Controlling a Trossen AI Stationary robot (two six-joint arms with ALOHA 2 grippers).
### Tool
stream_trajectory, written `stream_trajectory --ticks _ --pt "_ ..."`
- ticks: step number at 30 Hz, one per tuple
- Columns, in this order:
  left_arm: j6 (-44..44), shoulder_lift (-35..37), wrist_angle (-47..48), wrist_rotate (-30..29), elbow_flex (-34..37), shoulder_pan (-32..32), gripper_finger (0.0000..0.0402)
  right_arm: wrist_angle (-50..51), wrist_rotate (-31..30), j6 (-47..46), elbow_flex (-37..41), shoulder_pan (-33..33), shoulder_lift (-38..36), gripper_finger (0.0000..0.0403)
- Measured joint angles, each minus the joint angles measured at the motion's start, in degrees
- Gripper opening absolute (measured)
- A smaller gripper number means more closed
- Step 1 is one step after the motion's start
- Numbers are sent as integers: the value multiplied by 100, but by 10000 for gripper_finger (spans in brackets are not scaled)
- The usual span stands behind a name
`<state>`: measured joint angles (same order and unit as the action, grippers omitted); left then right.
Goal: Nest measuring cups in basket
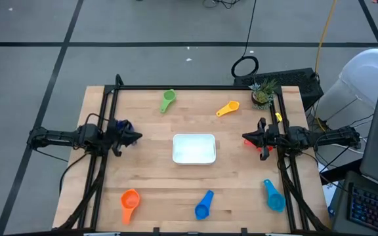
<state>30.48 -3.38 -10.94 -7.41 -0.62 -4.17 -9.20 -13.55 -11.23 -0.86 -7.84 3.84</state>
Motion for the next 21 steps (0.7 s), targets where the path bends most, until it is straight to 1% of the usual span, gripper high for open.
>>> stream_trajectory --ticks 2,4,9,11,14,16,17,19,21 --pt "69 0 -5 -138 0 -8 10 -53 -8 16 0 0 0 0" --pt "-201 0 -90 -248 0 -8 10 -54 -6 26 0 0 0 0" --pt "-854 0 -714 -530 0 7 10 171 7 -29 0 0 2 0" --pt "-982 2 -917 -556 0 7 10 232 12 -235 0 0 0 0" --pt "-1180 0 -977 -628 -19 7 10 206 12 -718 0 -1 0 0" --pt "-1271 -4 -841 -726 -218 7 10 39 12 -674 0 -1 2 0" --pt "-1336 -3 -657 -779 -382 7 10 -162 16 -421 0 2 2 0" --pt "-1596 -49 28 -854 -857 7 10 -703 143 85 -36 4 0 1" --pt "-1808 -238 920 -1055 -1483 7 10 -1240 45 463 -175 3 57 6"
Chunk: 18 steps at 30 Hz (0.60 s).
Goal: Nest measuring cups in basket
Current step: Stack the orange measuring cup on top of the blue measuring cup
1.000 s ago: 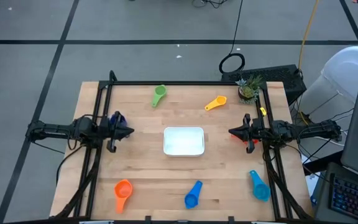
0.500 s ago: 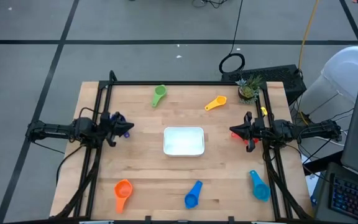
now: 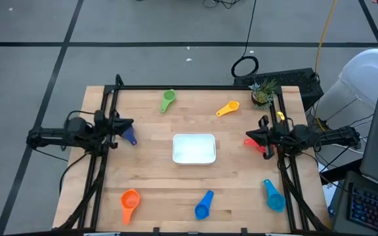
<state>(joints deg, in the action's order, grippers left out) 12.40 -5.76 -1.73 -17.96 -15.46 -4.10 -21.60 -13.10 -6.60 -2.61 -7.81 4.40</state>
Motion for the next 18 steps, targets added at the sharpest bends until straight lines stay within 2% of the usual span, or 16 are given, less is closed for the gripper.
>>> stream_trajectory --ticks 4,7,10,13,15,18 --pt "-370 -889 1715 -624 -1406 -2 10 -162 -528 1017 -714 2 419 26" --pt "-787 -1780 2757 -1223 -2424 0 10 275 -887 1831 -1642 2 1062 43" --pt "-1046 -2599 3659 -1998 -3345 0 10 1915 -1565 2495 -2984 2 1855 60" --pt "-992 -3138 4425 -2750 -4066 53 10 3648 -2548 2590 -4580 26 2760 73" --pt "-897 -3305 4775 -2839 -4348 143 10 4693 -2968 2351 -5498 115 3333 79" --pt "-627 -3410 5064 -2735 -4526 287 10 5696 -3067 1812 -6475 350 4016 86"
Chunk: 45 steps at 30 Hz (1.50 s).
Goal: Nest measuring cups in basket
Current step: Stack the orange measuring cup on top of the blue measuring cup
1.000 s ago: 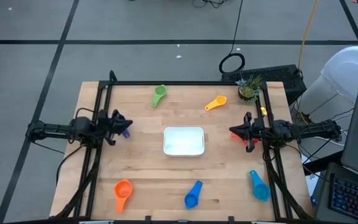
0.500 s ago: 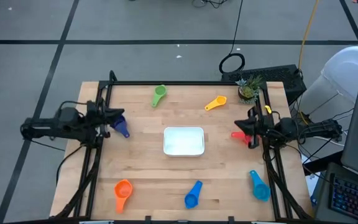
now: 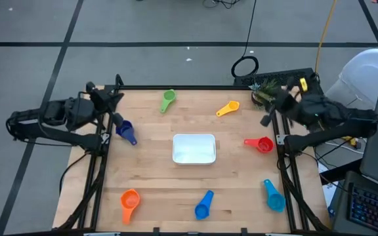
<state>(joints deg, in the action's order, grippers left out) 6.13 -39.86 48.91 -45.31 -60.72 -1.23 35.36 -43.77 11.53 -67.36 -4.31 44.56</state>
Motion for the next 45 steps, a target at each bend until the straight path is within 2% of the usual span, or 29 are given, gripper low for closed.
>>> stream_trajectory --ticks 3,5,8,11,15,18,21,23,30,35,41,45 --pt "351 1 394 445 -69 149 10 413 239 -159 -421 315 420 91" --pt "647 -45 722 732 -124 248 10 653 733 -219 -416 572 580 93" --pt "968 -256 1116 815 -290 384 10 1018 1753 -517 -291 927 771 95" --pt "895 -758 1714 1107 -722 494 10 1239 2701 -864 67 1053 863 96" --pt "1231 -1825 3236 1441 -1590 656 11 1079 3479 -1219 693 1058 863 96" --pt "1841 -2649 4182 1586 -2114 701 18 768 3656 -1348 1137 1062 863 96" --pt "1884 -2955 3878 2469 -2207 683 34 324 3653 -1346 1492 1062 863 96" --pt "1905 -3232 4030 2940 -2324 597 49 164 3653 -1340 1640 1062 863 96" --pt "2135 -3604 4168 3688 -2247 -38 105 25 3638 -1192 1734 1062 856 96" --pt "2442 -3756 4128 3787 -2217 -416 129 -237 3637 -1030 1734 1060 816 96" --pt "3057 -3850 4127 3727 -2217 -929 134 -359 3639 -993 1736 1062 804 96" --pt "3897 -3854 4121 3656 -2156 -1186 134 -389 3654 -1216 1736 1060 802 96"
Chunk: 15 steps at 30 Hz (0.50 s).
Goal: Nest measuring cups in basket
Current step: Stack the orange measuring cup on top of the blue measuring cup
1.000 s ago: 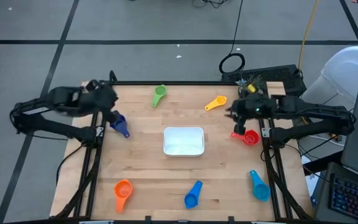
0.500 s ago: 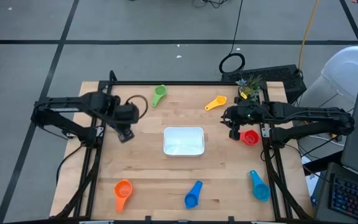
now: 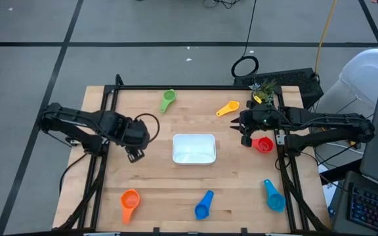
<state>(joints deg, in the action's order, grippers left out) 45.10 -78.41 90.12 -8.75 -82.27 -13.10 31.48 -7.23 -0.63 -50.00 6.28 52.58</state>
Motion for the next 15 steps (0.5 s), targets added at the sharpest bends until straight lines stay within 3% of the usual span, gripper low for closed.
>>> stream_trajectory --ticks 10,15 --pt "1996 -7 -147 1116 819 -1229 134 -2 145 361 0 0 1 96" --pt "2466 -7 -1163 1372 1176 -1732 134 -2 145 475 0 0 1 96"
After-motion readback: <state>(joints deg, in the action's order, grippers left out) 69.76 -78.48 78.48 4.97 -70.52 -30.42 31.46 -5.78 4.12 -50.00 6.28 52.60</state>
